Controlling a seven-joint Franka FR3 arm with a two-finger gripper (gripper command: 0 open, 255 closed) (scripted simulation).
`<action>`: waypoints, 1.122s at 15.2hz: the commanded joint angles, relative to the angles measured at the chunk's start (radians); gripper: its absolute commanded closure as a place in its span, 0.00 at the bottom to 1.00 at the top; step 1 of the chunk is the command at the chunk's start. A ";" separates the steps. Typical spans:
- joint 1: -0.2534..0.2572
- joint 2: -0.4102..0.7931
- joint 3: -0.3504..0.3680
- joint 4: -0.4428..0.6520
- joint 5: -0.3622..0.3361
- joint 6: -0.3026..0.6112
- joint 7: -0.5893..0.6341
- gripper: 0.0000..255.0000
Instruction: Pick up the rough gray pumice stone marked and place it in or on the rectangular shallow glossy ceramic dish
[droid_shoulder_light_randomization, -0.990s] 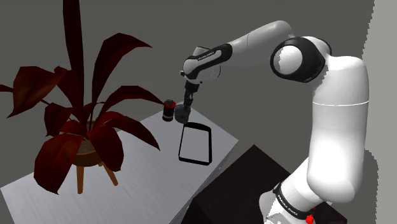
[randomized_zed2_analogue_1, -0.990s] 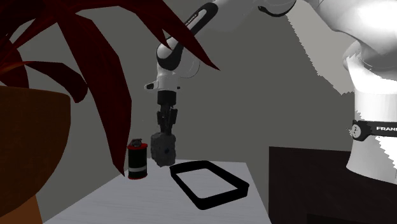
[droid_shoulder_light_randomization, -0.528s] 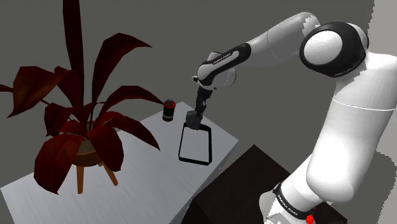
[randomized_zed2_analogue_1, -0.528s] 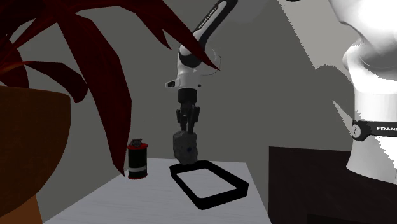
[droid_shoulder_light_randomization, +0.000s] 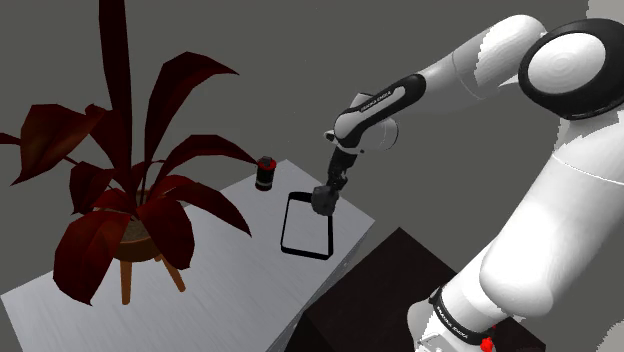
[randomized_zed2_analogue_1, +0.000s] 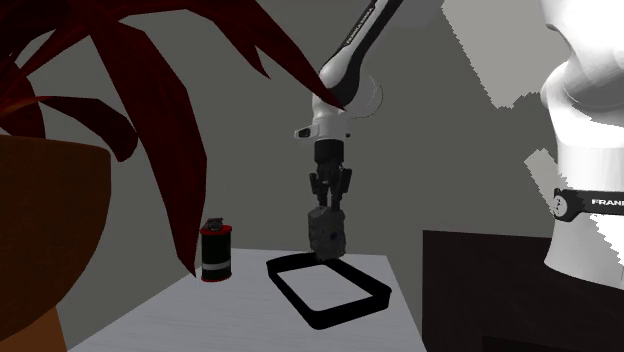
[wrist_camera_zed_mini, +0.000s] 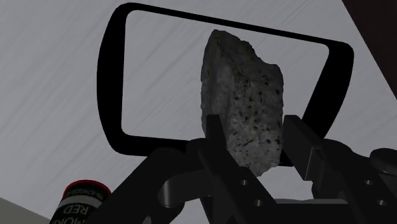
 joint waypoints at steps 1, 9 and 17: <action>-0.003 0.012 0.002 -0.015 0.010 0.026 -0.013 1.00; -0.014 0.116 0.022 -0.008 0.058 0.121 -0.057 1.00; -0.023 0.174 0.036 0.001 0.083 0.169 -0.081 1.00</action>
